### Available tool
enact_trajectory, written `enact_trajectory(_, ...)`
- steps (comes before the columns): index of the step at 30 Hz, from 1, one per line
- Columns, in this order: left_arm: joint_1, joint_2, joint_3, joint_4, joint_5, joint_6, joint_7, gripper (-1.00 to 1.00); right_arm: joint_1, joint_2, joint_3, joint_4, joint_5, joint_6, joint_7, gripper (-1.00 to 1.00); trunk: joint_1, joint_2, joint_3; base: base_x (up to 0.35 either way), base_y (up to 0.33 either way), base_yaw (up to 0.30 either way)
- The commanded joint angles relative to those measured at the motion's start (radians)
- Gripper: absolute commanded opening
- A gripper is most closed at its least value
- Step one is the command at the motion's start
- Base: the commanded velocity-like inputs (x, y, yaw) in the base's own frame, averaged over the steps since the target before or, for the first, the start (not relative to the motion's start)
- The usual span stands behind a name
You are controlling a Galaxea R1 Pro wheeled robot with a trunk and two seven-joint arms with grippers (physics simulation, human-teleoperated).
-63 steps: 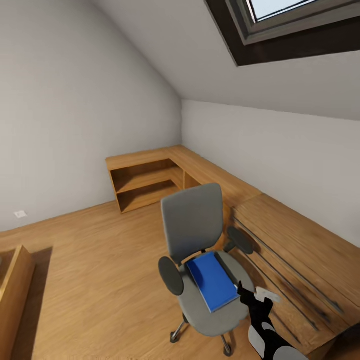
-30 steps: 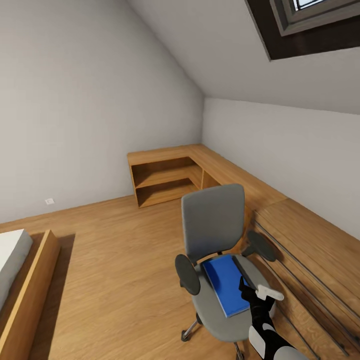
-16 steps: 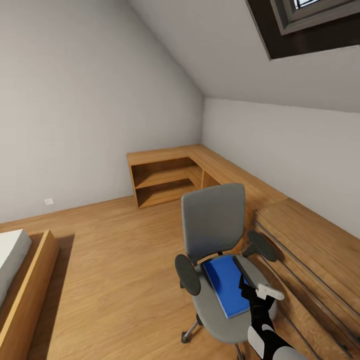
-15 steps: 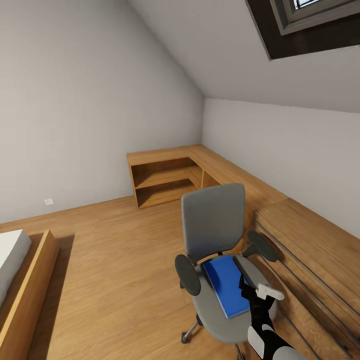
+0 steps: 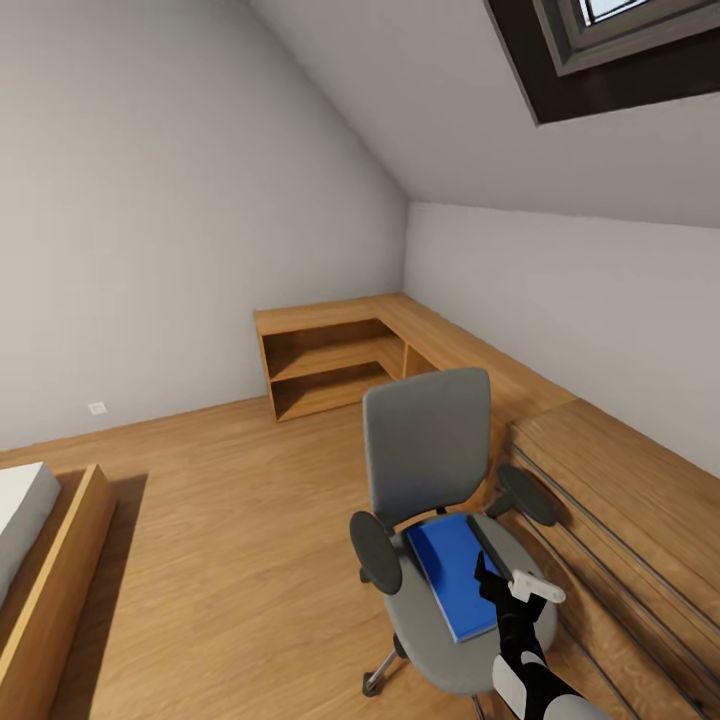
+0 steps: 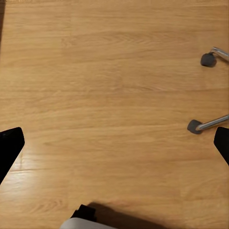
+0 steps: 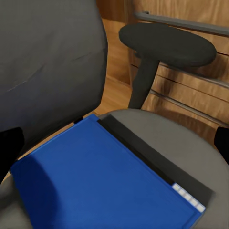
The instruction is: In the bedroom, organize the workspace by keeping the computer under the desk, ensuring the monitor is on the desk, placing the keyboard on the desk next to the monitor, placing the mouse on the desk next to the keyboard, moving the folder from the swivel chair onto the desk next to the mouse, stacking the notebook on top of the folder with the pen on top of the notebook, and positioning the swivel chair next to the desk.
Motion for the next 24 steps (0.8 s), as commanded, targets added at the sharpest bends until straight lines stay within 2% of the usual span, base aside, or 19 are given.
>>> enact_trajectory(1,0.000,0.001,-0.003,-0.003,0.005,0.005,0.007,1.00,-0.001,0.001,-0.005,0.000,0.010,-0.002,-0.006,1.00,0.004,-0.008,-0.004,0.000,0.000,0.000)
enact_trajectory(6,0.000,0.001,-0.002,-0.002,0.008,0.008,0.008,1.00,-0.001,-0.001,-0.005,0.000,0.012,-0.001,-0.006,1.00,0.023,-0.043,-0.019,0.000,0.000,0.000)
enact_trajectory(9,0.001,0.001,-0.001,0.027,0.011,0.021,0.005,1.00,-0.001,-0.005,-0.005,-0.004,0.012,-0.003,-0.006,1.00,0.035,-0.064,-0.029,0.000,0.000,0.000)
enact_trajectory(10,-0.001,-0.011,-0.001,0.063,0.011,0.036,0.003,1.00,-0.001,-0.007,-0.005,-0.005,0.010,-0.011,-0.006,1.00,0.039,-0.071,-0.032,0.000,0.000,0.000)
enact_trajectory(12,-0.017,-0.019,-0.001,0.079,0.011,0.056,0.003,1.00,-0.001,-0.009,-0.006,-0.007,0.008,-0.012,-0.006,1.00,0.046,-0.085,-0.038,0.000,0.000,0.000)
enact_trajectory(15,-0.078,-0.026,0.000,0.092,0.013,0.128,0.002,1.00,-0.002,-0.025,-0.007,-0.013,0.006,0.001,-0.005,1.00,0.058,-0.106,-0.048,0.000,0.000,0.000)
enact_trajectory(16,-0.108,-0.027,0.000,0.094,0.019,0.169,0.002,1.00,-0.002,-0.032,-0.007,-0.019,0.006,0.018,-0.005,1.00,0.062,-0.113,-0.051,0.000,0.000,0.000)
enact_trajectory(19,-0.155,-0.029,0.001,0.096,0.037,0.233,0.002,1.00,-0.005,-0.038,-0.007,-0.035,0.005,0.066,-0.005,1.00,0.073,-0.134,-0.060,0.000,0.000,0.000)
enact_trajectory(21,-0.201,-0.030,0.001,0.097,0.063,0.291,0.002,1.00,-0.010,-0.041,-0.008,-0.064,0.004,0.146,-0.003,1.00,0.081,-0.148,-0.066,0.000,0.000,0.000)
enact_trajectory(22,-0.235,-0.030,0.002,0.099,0.080,0.326,0.002,1.00,-0.020,-0.042,-0.008,-0.089,0.002,0.216,0.001,1.00,0.085,-0.155,-0.069,0.000,0.000,0.000)
enact_trajectory(24,-0.273,-0.030,0.002,0.103,0.095,0.361,0.002,1.00,-0.036,-0.043,-0.008,-0.117,-0.002,0.297,0.008,1.00,0.092,-0.169,-0.076,0.000,0.000,0.000)
